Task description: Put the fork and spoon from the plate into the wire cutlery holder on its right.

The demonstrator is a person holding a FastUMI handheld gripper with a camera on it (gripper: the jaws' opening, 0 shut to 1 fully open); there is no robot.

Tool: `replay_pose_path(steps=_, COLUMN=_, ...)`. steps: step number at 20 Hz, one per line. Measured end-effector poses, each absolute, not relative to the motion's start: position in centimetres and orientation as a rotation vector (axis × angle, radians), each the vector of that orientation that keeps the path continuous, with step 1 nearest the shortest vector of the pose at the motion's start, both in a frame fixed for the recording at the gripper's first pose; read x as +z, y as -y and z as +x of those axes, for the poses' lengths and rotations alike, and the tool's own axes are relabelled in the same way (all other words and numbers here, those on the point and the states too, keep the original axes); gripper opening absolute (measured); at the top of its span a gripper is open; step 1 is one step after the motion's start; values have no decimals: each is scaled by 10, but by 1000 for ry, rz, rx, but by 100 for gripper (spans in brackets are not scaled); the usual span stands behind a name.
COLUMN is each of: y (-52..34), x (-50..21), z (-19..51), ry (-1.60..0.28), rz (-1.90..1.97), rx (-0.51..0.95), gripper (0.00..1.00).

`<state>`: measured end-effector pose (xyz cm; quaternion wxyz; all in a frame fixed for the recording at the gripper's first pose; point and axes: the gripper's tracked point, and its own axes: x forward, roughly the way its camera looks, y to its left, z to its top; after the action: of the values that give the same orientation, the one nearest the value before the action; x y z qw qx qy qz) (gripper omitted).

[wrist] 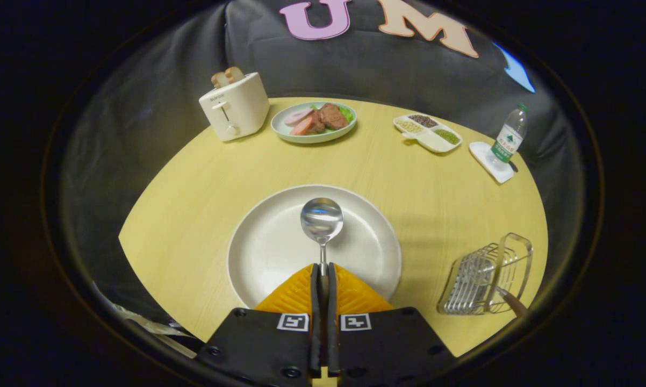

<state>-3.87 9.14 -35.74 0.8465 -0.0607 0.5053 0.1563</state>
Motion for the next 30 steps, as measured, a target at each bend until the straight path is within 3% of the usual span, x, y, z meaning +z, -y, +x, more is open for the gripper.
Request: replay_pose_path(steps=30, y=65, x=-272, z=-22, ry=-1151, rz=-42, rx=185, gripper=8)
